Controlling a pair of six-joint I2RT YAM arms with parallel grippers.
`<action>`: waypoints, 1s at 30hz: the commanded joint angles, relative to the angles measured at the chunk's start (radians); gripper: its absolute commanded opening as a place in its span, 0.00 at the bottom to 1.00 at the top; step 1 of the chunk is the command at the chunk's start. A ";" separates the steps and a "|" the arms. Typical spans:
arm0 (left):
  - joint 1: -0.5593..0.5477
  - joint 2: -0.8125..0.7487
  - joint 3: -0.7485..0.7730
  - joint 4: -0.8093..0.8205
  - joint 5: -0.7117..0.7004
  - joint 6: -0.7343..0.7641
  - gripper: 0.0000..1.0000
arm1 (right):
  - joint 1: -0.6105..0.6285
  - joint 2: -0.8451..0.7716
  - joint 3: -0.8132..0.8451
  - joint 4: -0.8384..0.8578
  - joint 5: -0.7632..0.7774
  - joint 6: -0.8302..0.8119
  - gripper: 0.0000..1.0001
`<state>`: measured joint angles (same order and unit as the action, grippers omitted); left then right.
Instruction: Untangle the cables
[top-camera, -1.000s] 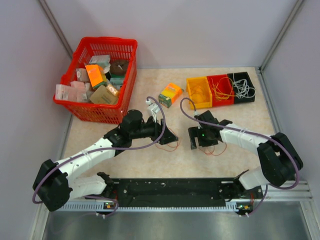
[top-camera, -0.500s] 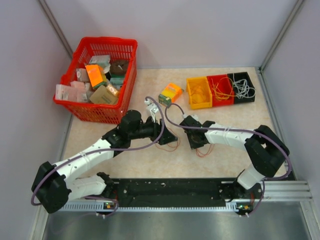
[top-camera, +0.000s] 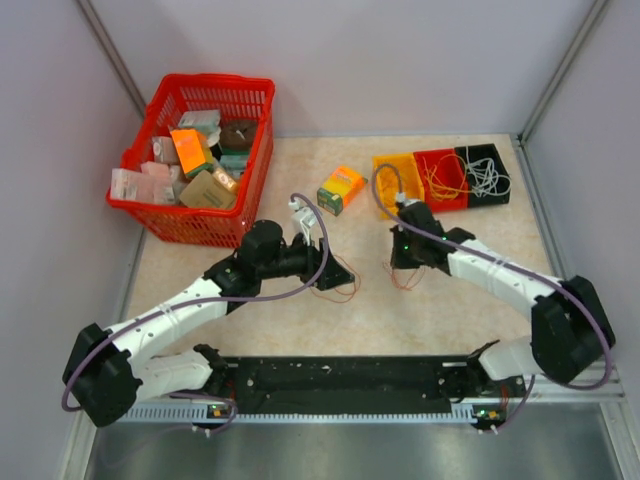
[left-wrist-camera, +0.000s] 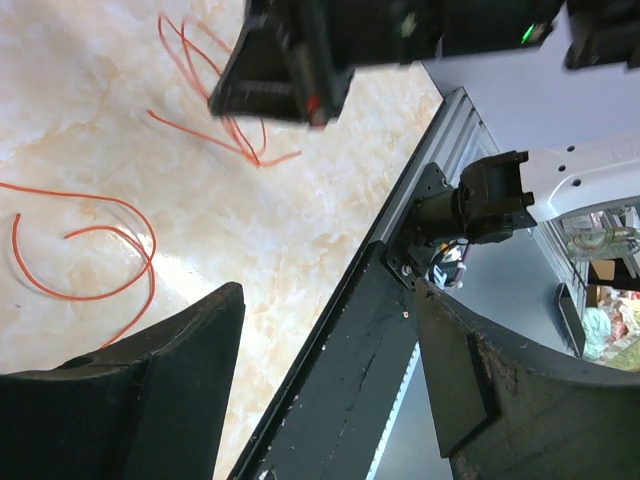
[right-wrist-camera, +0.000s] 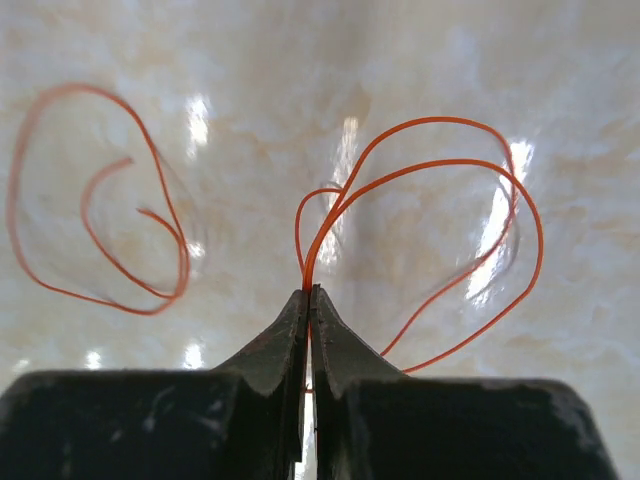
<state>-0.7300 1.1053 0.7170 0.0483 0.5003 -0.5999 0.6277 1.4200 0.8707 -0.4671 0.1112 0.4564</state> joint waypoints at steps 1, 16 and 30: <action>-0.003 -0.031 0.009 0.024 -0.008 0.009 0.73 | -0.138 -0.125 0.033 0.114 -0.220 0.007 0.00; -0.003 -0.027 0.009 0.005 -0.020 0.028 0.73 | -0.355 0.180 0.614 0.108 -0.309 -0.044 0.00; -0.003 -0.001 0.036 -0.088 -0.083 0.107 0.73 | -0.388 0.632 0.916 0.113 -0.323 0.006 0.00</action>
<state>-0.7300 1.0985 0.7174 -0.0093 0.4469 -0.5423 0.2657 2.0068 1.7367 -0.3832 -0.1707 0.3862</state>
